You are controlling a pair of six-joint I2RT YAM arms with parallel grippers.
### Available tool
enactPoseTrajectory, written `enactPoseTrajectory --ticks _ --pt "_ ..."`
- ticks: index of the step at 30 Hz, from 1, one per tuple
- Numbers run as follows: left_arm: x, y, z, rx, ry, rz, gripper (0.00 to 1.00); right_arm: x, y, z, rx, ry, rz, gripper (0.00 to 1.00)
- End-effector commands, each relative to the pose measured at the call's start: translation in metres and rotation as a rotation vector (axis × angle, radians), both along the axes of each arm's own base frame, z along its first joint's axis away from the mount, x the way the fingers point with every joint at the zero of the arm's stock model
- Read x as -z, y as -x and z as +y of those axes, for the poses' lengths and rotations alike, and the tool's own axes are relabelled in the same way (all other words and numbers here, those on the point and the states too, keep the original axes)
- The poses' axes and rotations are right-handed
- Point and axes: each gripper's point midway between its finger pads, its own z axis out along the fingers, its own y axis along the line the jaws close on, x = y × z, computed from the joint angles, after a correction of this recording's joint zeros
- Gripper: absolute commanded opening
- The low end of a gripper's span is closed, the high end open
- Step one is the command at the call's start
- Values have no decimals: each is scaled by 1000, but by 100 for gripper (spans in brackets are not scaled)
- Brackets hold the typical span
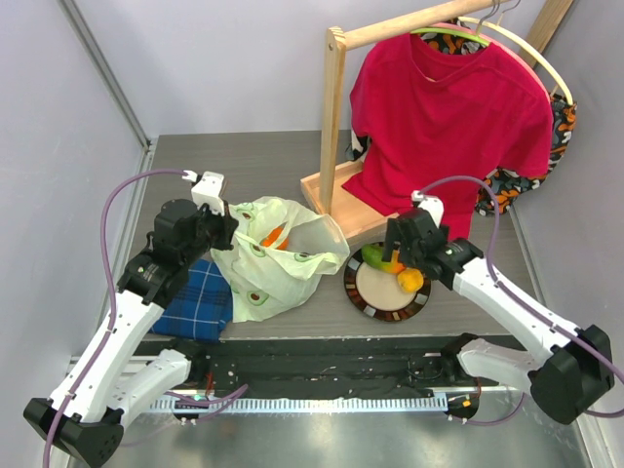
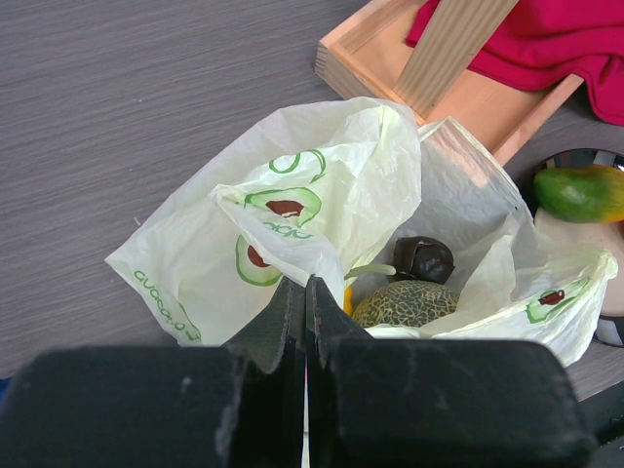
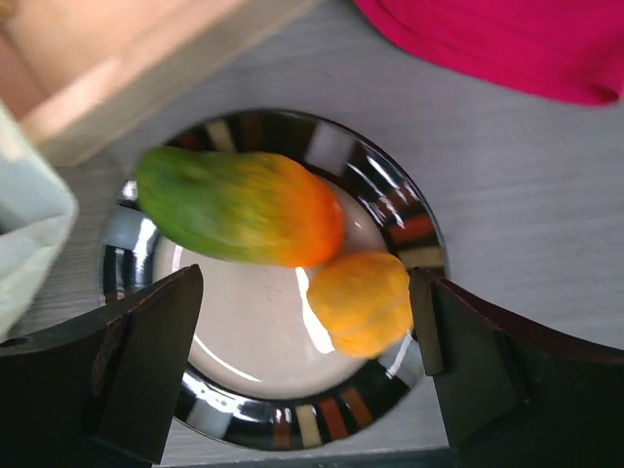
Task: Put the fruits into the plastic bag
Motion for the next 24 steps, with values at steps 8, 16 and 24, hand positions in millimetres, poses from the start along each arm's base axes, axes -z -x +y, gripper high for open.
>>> enactPoseTrajectory --ticks 8,16,24 --pt "-16 -2 -1 -4 31 -51 0 40 41 -43 191 -4 176 92" --pt "-15 -2 -1 -6 30 -50 0 61 41 -39 188 -12 214 87" --pt "-14 -3 -2 -2 32 -46 0 81 37 -35 181 -26 236 79"
